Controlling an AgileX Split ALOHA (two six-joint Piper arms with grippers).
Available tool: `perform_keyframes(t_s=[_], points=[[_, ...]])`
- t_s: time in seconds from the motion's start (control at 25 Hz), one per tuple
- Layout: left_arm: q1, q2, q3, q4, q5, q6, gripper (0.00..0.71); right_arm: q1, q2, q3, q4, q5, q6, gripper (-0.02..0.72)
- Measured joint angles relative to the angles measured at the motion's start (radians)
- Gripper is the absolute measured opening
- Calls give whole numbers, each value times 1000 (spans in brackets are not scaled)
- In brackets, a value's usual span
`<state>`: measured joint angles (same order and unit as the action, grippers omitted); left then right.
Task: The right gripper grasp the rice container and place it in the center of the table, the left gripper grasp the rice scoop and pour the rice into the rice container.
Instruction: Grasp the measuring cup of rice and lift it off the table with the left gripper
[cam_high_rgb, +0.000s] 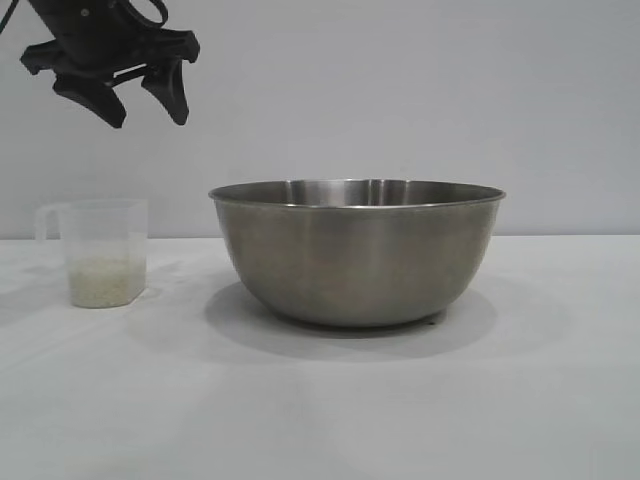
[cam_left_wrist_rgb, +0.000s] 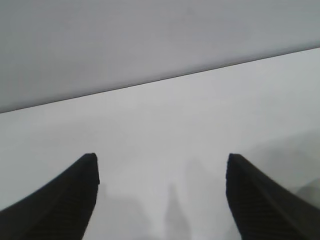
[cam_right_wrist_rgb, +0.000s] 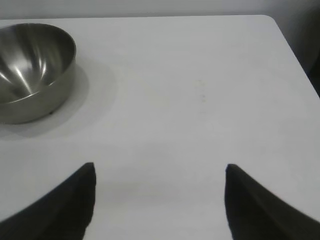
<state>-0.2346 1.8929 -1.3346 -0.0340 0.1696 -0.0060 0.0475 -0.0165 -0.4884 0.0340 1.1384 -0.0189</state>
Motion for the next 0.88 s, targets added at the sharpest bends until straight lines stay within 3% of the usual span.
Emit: perform_keyframes(t_s=[0.48,0.88], points=[[0,-170,0,46,258,7,472,0,0,0,0,0,0,465],[0,-326,0,59,589,3,472,0,0,0,0,0,0,465]])
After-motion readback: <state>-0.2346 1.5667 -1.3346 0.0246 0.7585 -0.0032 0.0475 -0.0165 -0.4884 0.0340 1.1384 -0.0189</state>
